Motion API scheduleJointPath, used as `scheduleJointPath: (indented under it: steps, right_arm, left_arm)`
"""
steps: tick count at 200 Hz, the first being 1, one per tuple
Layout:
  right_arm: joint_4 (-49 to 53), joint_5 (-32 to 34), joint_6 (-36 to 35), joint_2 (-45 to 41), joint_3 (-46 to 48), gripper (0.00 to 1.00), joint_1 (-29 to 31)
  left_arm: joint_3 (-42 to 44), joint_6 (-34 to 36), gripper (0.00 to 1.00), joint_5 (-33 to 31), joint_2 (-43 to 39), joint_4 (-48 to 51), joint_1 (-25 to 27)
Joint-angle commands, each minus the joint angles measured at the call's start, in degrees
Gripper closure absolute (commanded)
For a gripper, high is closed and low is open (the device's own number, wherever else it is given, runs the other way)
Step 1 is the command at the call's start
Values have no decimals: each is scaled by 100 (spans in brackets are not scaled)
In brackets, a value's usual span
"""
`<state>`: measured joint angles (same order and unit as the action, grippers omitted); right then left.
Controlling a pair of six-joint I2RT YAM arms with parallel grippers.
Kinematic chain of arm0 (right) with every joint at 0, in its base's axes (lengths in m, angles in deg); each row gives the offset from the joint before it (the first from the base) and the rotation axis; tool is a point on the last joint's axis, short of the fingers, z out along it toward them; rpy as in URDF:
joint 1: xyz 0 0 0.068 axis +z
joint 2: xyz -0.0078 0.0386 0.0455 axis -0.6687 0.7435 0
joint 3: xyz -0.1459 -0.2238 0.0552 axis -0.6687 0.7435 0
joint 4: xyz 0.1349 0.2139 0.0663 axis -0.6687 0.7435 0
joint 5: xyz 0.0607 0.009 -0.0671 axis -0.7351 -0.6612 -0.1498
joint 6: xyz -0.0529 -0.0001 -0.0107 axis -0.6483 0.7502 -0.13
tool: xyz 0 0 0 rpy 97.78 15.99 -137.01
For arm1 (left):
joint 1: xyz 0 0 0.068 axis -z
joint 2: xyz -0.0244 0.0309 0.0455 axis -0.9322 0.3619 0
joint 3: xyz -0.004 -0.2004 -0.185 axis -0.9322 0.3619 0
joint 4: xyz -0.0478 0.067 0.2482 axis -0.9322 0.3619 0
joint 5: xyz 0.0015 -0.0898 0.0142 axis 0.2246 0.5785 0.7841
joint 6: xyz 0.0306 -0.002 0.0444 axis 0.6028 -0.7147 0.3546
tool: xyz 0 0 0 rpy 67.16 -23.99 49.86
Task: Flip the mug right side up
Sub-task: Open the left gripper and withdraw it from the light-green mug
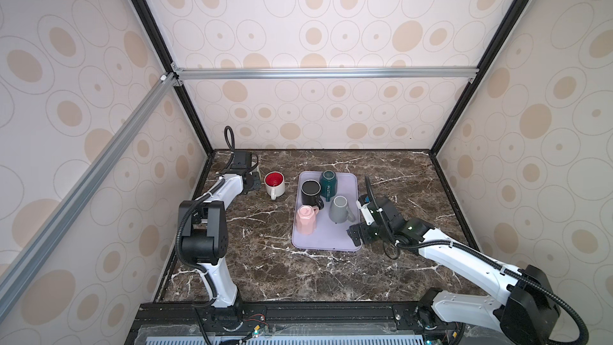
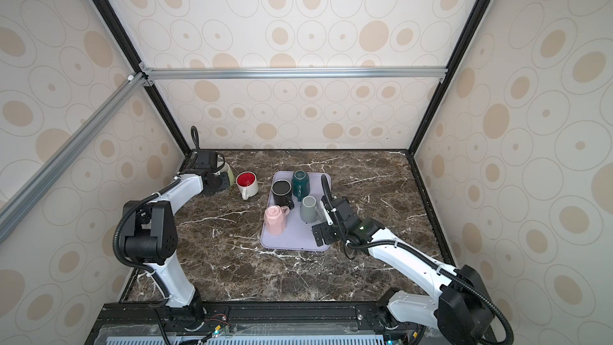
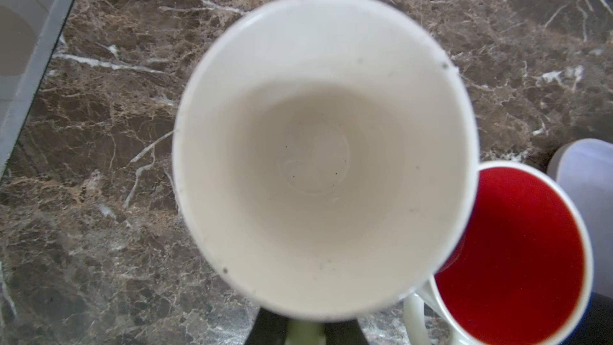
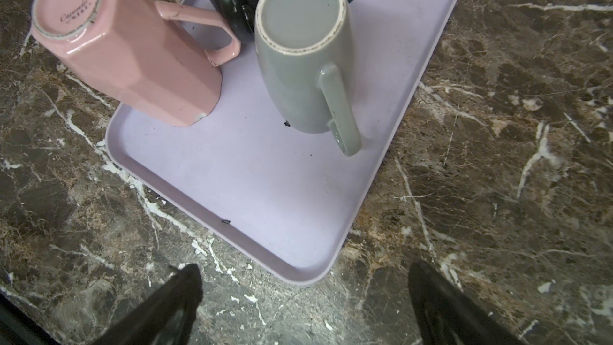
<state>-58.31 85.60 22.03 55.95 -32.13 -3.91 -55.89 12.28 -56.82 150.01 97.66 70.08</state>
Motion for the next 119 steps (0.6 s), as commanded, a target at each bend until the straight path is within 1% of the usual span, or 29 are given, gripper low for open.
scheduleJointPath:
  steps: [1, 60, 81, 98, 110, 119]
  right_arm:
    - [79, 106, -133, -35, 23, 0, -75]
    - [103, 123, -179, 111, 1, 0, -130]
    - [157, 247, -214, 140, -13, 0, -177]
    - [145, 167, -211, 159, 0, 0, -216]
    - [124, 107, -211, 160, 11, 0, -223]
    - [112, 89, -204, 181, 13, 0, -229]
  left_arm:
    - [-402, 61, 100, -8, -10, -228, -29]
    - [-353, 171, 100, -253, 40, -89, -29]
    - [-350, 145, 100, -135, 66, -18, -36]
    - [-328, 140, 83, -121, 38, -16, -33]
    - [-310, 149, 67, -140, 12, -24, -33]
    - [-310, 178, 62, -134, 4, -10, -33]
